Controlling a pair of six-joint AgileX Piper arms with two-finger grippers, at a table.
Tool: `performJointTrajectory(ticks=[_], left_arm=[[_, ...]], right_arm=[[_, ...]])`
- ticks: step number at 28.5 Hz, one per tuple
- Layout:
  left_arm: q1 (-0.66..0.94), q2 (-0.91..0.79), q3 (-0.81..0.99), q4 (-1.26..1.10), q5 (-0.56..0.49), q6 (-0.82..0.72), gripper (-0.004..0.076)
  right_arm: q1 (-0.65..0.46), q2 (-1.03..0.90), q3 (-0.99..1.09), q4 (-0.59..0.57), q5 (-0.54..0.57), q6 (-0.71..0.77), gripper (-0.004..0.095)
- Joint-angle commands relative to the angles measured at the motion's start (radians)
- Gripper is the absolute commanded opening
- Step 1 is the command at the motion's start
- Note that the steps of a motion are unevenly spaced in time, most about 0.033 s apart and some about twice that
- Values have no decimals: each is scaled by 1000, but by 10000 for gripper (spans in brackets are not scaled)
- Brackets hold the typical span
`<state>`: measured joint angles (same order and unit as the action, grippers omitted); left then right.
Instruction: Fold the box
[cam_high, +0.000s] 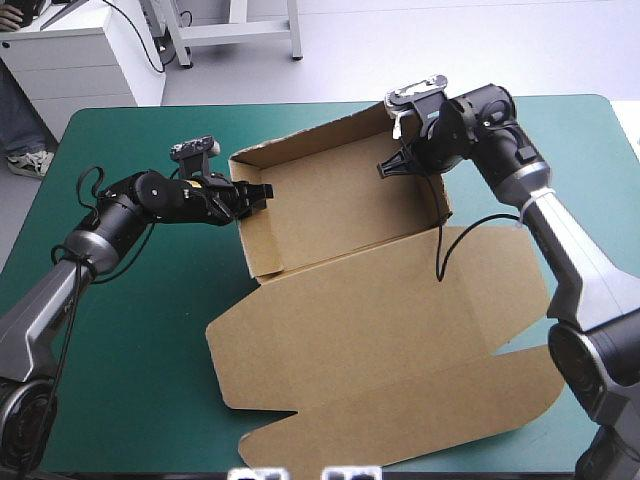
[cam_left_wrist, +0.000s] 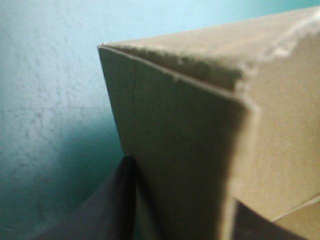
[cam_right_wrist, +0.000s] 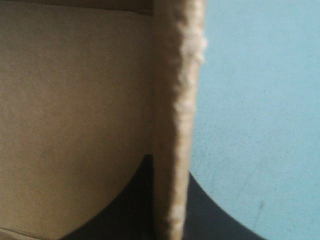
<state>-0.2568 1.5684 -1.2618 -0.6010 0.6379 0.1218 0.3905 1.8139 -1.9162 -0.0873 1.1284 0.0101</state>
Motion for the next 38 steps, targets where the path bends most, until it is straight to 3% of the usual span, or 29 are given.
performJointTrajectory(ticks=[1,6,10,13,23,33,38], left_arm=[[-36,-8,-112,76,-40,-41,-8],[-84,114,-279,443,110,-315,-8],[-87,213,-382,490,264,-345,-8],[-87,277,-430,494,316,-348,-8],[-87,441,-439,502,309,-348,-8],[-87,491,-439,482,313,-325,-1],[-87,491,-441,403,377,-209,127]], right_arm=[[40,19,-29,54,-40,9,-12],[40,84,-29,47,-42,34,-13],[40,117,-32,43,-46,45,-12],[38,150,-32,39,-46,45,-12],[-15,297,-32,76,-48,28,-15],[-43,359,-57,101,-24,-58,-2],[-48,359,-157,101,88,-110,226]])
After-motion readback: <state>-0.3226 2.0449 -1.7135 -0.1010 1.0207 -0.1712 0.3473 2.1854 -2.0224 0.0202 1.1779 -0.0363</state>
